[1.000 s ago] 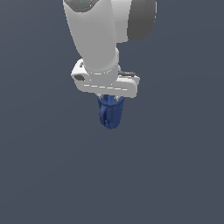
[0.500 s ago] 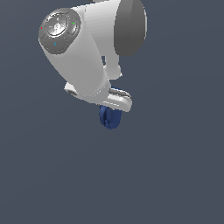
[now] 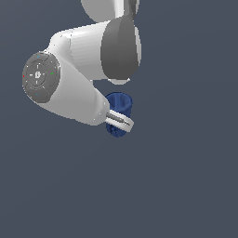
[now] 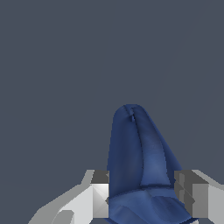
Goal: Pick up the object and move it to a goal position.
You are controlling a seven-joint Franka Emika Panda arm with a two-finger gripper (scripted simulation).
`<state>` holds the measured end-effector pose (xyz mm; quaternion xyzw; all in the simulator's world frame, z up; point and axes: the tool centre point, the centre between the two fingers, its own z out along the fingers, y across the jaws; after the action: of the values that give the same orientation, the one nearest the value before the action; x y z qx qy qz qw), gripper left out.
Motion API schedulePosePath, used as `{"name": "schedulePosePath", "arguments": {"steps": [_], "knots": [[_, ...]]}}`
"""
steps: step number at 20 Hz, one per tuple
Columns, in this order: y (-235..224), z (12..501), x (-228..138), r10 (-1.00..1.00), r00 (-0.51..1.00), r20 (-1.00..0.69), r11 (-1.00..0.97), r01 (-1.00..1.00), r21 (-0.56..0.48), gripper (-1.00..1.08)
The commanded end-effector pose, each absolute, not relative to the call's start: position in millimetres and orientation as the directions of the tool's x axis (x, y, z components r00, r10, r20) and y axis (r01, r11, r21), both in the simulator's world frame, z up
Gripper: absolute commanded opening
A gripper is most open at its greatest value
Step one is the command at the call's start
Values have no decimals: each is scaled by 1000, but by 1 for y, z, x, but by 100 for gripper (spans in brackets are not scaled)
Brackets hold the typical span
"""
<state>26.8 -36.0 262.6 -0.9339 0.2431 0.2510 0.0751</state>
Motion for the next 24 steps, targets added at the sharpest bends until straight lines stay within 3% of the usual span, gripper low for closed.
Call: {"name": "schedulePosePath", "arguments": {"steps": [1, 24], "knots": [[-39, 257, 28, -432, 724, -538, -857, -515, -5, 28], [-57, 215, 18, -488, 496, -718, -784, -610, 112, 28]]}}
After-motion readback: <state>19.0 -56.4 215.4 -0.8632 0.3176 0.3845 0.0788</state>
